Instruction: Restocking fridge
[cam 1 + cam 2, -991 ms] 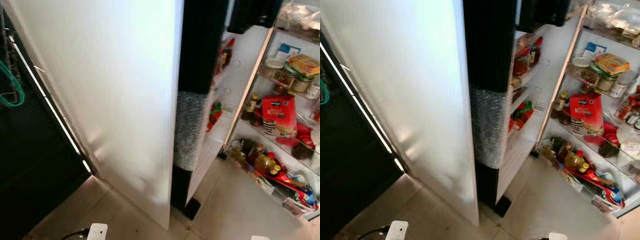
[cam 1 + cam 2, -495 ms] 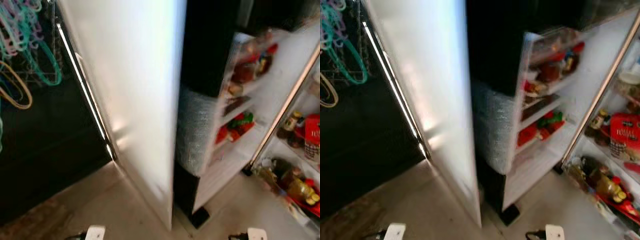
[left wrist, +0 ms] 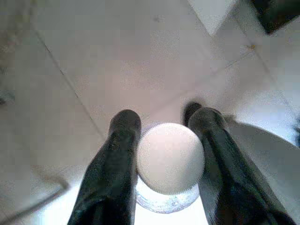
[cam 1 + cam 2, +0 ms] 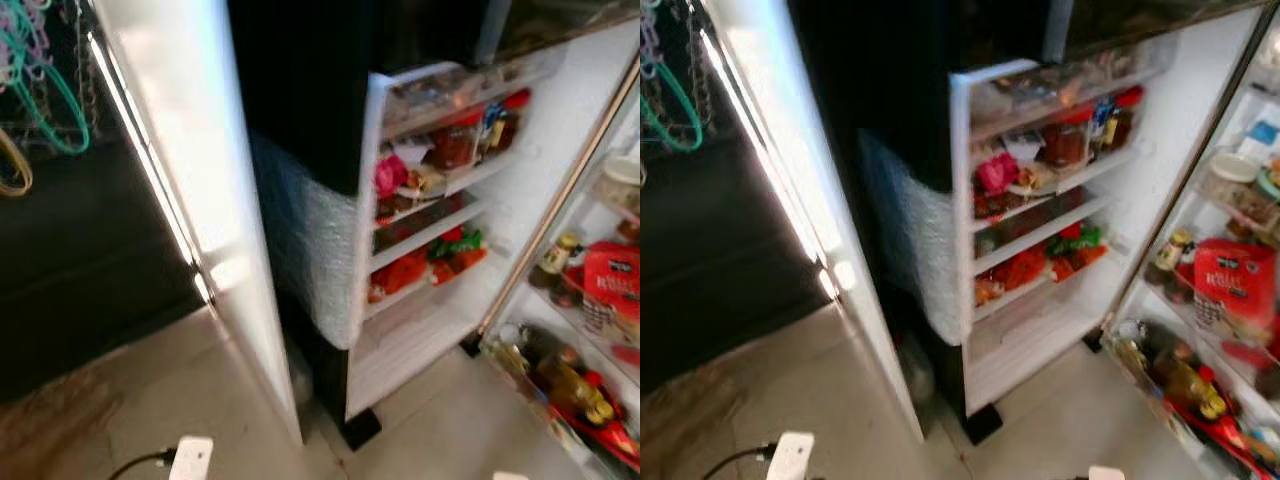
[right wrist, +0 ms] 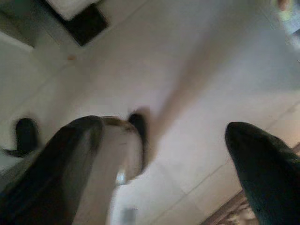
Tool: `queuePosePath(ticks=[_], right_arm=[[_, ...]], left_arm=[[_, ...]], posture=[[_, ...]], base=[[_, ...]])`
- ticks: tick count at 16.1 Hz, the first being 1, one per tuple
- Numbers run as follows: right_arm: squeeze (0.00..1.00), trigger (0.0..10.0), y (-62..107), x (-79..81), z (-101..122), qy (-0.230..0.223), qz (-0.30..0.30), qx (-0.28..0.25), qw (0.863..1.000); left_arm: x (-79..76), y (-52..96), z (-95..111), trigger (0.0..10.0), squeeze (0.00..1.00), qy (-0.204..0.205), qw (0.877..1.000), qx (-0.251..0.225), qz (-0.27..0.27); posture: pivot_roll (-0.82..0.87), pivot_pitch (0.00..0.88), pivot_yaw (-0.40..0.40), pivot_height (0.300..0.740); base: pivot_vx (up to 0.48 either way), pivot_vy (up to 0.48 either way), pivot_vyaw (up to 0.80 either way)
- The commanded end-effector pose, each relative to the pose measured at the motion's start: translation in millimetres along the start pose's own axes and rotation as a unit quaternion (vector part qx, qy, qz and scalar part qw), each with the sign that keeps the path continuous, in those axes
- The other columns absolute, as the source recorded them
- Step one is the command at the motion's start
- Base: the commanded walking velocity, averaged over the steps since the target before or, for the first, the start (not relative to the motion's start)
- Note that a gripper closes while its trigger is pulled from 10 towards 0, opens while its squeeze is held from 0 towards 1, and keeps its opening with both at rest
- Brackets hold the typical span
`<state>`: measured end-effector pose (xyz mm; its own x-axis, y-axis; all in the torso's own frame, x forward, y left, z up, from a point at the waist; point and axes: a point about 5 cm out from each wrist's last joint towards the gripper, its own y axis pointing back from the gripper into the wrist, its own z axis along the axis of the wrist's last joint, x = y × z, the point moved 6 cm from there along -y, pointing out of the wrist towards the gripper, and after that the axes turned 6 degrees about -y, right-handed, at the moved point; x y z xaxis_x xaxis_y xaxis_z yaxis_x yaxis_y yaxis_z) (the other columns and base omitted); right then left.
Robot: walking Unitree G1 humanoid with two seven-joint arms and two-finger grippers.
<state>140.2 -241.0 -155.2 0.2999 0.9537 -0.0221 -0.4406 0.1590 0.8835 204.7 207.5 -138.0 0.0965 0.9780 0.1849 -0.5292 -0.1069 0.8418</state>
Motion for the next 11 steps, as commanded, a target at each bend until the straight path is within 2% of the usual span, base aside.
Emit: queuePosePath(ticks=[1, 5, 8, 11], right_arm=[[0.0, 10.0, -0.5, 0.8, 3.5, -0.018, -0.001, -0.005, 1.0], [0.0, 10.0, -0.9, 2.6, 5.0, -0.018, 0.005, -0.006, 1.0], [0.0, 10.0, -1.0, 3.4, 5.3, -0.021, 0.006, -0.006, 1.0], [0.0, 10.0, -0.9, 0.9, 5.8, -0.036, -0.002, -0.008, 0.999]], left_arm=[[1.0, 1.4, -11.5, 10.0, 0.0, -0.009, 1.0, 0.015, -0.002], [1.2, 1.3, -11.1, 10.0, 0.0, -0.007, 1.0, 0.015, -0.002], [1.0, 1.2, -10.5, 10.0, 0.0, -0.003, 1.0, 0.014, -0.002], [1.0, 1.1, -9.4, 10.0, 0.0, 0.0, 1.0, 0.013, -0.003]], posture=[[0.03, 0.0, 0.021, 0.74], [0.03, 0.0, 0.02, 0.74], [0.03, 0.0, 0.019, 0.74], [0.03, 0.0, 0.022, 0.74]], base=[[0.0, -0.412, 0.0], [0.0, -0.413, 0.0], [0.0, -0.415, 0.69], [0.0, -0.415, 0.0]])
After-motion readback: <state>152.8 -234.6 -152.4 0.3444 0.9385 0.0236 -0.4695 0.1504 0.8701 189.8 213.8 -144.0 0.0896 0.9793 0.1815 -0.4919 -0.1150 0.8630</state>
